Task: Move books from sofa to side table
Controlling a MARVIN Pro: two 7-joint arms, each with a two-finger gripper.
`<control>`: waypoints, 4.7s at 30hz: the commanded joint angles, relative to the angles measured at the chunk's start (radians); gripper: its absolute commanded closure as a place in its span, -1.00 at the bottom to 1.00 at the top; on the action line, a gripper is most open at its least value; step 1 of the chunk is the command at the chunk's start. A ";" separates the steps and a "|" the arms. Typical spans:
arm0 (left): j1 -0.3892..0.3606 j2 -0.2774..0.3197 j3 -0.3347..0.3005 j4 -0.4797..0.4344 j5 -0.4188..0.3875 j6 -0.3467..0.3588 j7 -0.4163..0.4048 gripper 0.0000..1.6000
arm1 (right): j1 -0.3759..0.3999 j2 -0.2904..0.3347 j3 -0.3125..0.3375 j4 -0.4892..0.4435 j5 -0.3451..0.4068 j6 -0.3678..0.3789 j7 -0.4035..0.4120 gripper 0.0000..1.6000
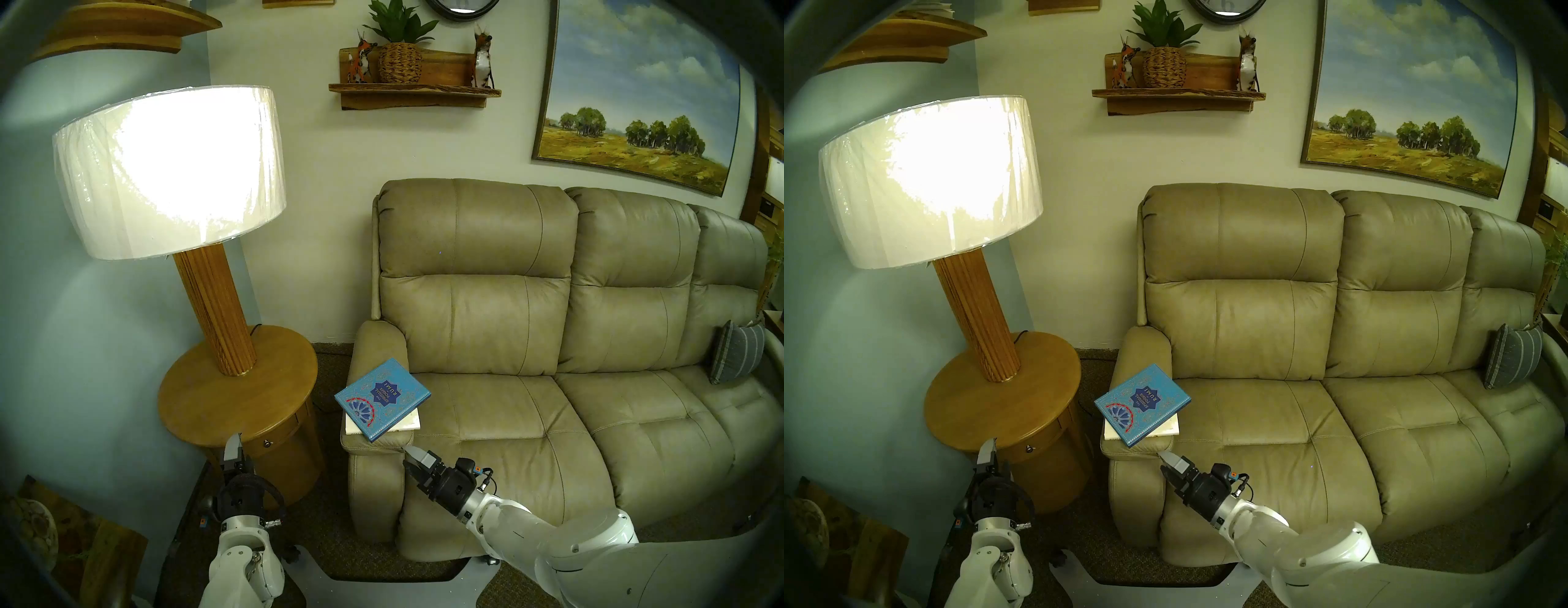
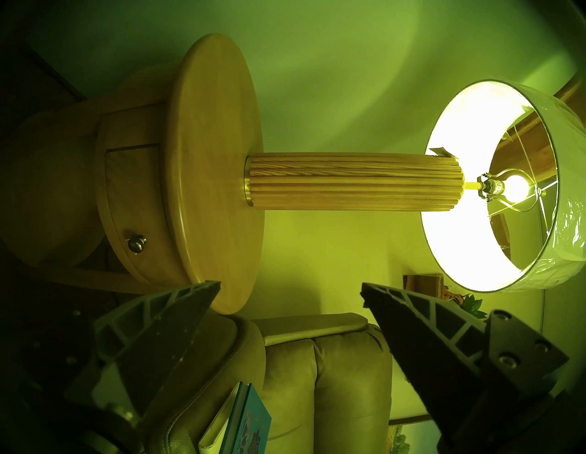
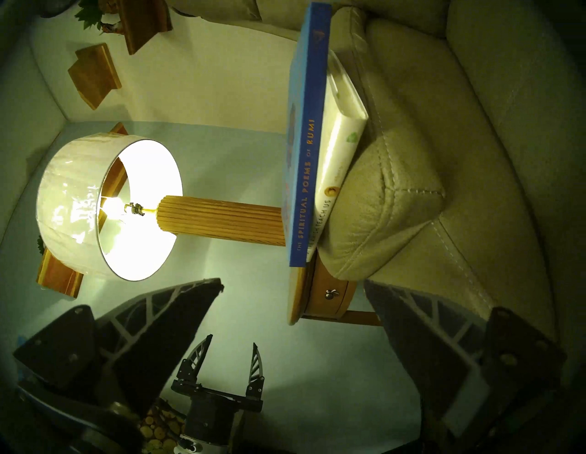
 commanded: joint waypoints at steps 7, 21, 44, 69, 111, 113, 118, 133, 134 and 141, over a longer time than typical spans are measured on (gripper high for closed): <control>0.000 -0.001 0.003 -0.013 0.001 0.001 -0.007 -1.00 | 0.055 -0.081 0.014 0.003 0.008 -0.006 -0.040 -1.00; -0.001 -0.001 0.002 -0.012 0.002 0.001 -0.006 -1.00 | 0.123 -0.116 0.056 -0.005 0.033 0.010 -0.183 -1.00; -0.001 -0.002 0.002 -0.012 0.002 0.002 -0.007 -1.00 | 0.151 -0.128 0.080 -0.001 0.046 0.072 -0.237 -0.19; -0.001 -0.002 0.002 -0.012 0.002 0.002 -0.007 -1.00 | 0.154 -0.091 -0.004 -0.005 -0.023 0.030 -0.087 1.00; -0.090 0.032 0.201 0.039 -0.128 -0.135 -0.062 -1.00 | 0.111 -0.172 -0.130 0.005 -0.218 -0.045 0.177 1.00; -0.116 0.040 0.222 0.056 -0.132 -0.149 -0.062 -1.00 | 0.107 -0.170 -0.133 0.005 -0.225 -0.043 0.190 1.00; -0.169 0.044 0.247 0.085 -0.160 -0.141 -0.033 -1.00 | 0.101 -0.167 -0.137 0.005 -0.241 -0.044 0.216 1.00; -0.175 0.043 0.226 0.078 -0.159 -0.210 -0.096 1.00 | 0.098 -0.151 -0.116 0.005 -0.240 -0.040 0.216 1.00; -0.175 0.047 0.223 0.071 -0.167 -0.200 -0.091 1.00 | 0.097 -0.149 -0.111 0.005 -0.236 -0.039 0.216 1.00; -0.197 0.052 0.163 0.055 -0.193 -0.234 -0.080 1.00 | 0.091 -0.112 -0.069 0.000 -0.209 -0.028 0.216 -1.00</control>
